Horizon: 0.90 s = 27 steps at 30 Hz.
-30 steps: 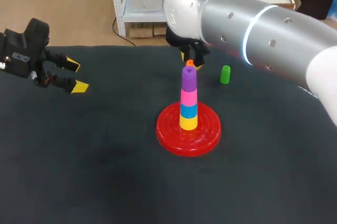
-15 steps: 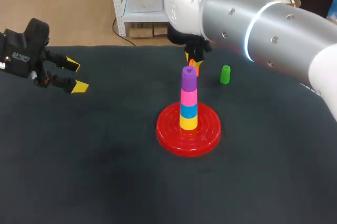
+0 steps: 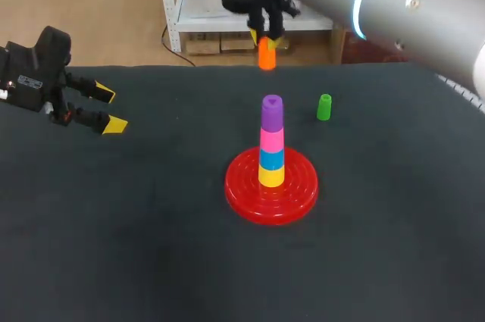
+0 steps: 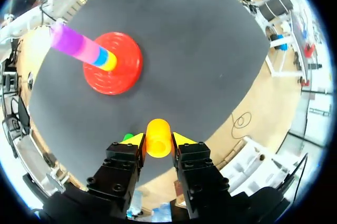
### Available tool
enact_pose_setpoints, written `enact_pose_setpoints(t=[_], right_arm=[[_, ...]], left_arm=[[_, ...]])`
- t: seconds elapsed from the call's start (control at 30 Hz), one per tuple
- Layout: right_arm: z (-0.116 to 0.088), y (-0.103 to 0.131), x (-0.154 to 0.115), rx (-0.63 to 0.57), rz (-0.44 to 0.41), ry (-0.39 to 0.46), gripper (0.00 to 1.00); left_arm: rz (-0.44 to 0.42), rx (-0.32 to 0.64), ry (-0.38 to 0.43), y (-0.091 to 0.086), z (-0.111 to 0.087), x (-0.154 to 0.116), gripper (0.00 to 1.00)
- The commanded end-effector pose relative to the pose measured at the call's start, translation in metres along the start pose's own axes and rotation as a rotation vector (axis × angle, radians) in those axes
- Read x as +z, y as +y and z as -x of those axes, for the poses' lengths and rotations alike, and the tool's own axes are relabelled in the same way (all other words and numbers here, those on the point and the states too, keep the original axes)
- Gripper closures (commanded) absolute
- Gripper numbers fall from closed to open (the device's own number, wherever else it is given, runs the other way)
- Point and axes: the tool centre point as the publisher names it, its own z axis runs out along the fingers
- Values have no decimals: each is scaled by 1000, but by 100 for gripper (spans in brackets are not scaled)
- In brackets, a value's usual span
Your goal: Pick up and stack the cylinders on the red base in this order: pink,purple,orange,green
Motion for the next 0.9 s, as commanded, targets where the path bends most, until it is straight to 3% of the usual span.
enact_pose_setpoints(t=[0.03,0.33,0.53,0.9], right_arm=[[29,37,-75,-7,-96,35,100],[78,88,-109,36,-155,26,100],[105,112,-103,81,-184,35,100],[110,128,-84,231,-310,46,100]], left_arm=[[0,3,-3,0,-1,0,0],[0,3,-3,0,-1,0,0],[0,3,-3,0,-1,0,0],[0,3,-3,0,-1,0,0]])
